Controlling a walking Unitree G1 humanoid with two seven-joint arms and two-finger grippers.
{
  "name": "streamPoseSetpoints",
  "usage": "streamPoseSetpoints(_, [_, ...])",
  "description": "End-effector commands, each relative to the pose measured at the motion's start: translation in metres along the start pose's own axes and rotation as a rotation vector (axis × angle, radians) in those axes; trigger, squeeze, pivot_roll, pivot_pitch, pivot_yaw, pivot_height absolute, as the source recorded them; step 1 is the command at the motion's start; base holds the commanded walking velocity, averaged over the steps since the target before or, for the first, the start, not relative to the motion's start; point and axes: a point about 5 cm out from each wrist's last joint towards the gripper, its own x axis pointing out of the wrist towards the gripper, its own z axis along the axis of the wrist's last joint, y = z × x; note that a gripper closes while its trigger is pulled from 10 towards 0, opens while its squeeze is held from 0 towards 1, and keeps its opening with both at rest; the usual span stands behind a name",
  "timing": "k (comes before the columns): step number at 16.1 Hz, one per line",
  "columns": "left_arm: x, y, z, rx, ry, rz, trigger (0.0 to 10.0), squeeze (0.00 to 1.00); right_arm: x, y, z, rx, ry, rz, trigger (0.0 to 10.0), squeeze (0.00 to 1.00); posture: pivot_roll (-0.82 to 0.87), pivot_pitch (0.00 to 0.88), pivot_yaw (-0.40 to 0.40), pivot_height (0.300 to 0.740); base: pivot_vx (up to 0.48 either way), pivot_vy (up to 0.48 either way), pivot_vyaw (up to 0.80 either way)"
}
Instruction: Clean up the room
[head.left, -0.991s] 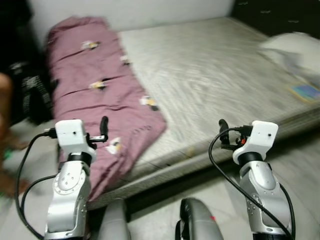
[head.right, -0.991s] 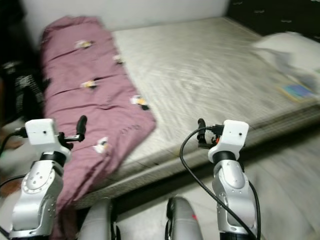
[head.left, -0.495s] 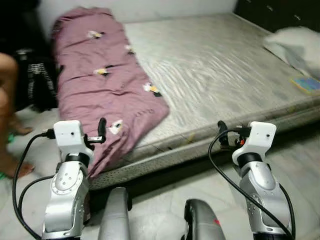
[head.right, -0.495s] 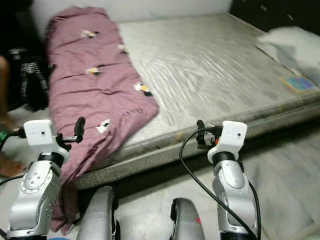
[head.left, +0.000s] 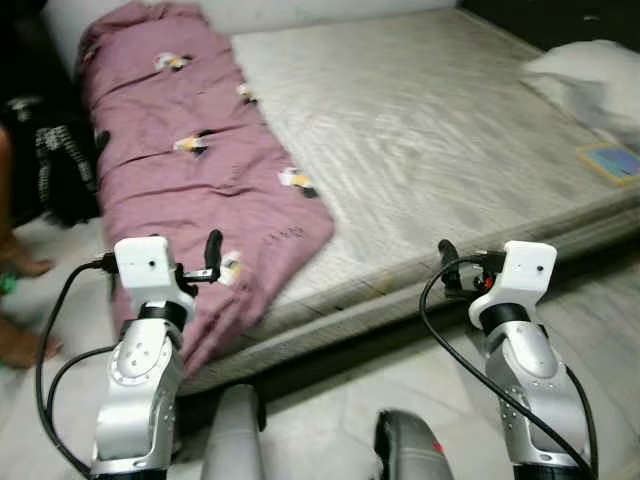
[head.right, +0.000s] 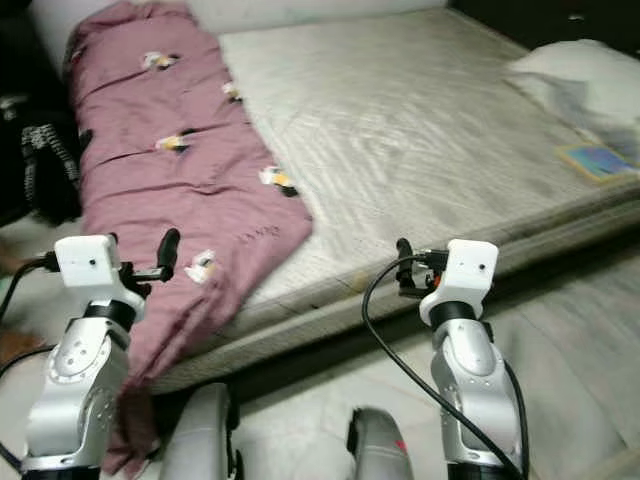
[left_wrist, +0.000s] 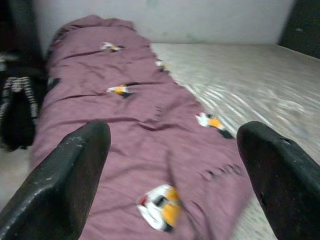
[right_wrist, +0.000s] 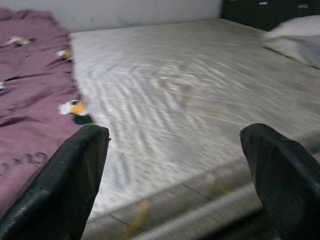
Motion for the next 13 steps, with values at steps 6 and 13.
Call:
streamPoseSetpoints(6, [0.000,0.004,-0.002,0.008,0.014,0.013,10.0,0.00,0.004,0.007,0.004,0.006,-0.019,0.024,10.0,0.00,-0.04,0.040,-0.004,0.625,0.362,0.000,0.09])
streamPoseSetpoints(13, [0.006,0.019,-0.028,0.052,0.202,0.085,10.0,0.00,0.004,0.006,0.004,0.012,-0.021,0.023,10.0,0.00,-0.05,0.051,-0.005,0.595,0.000,0.000,0.00])
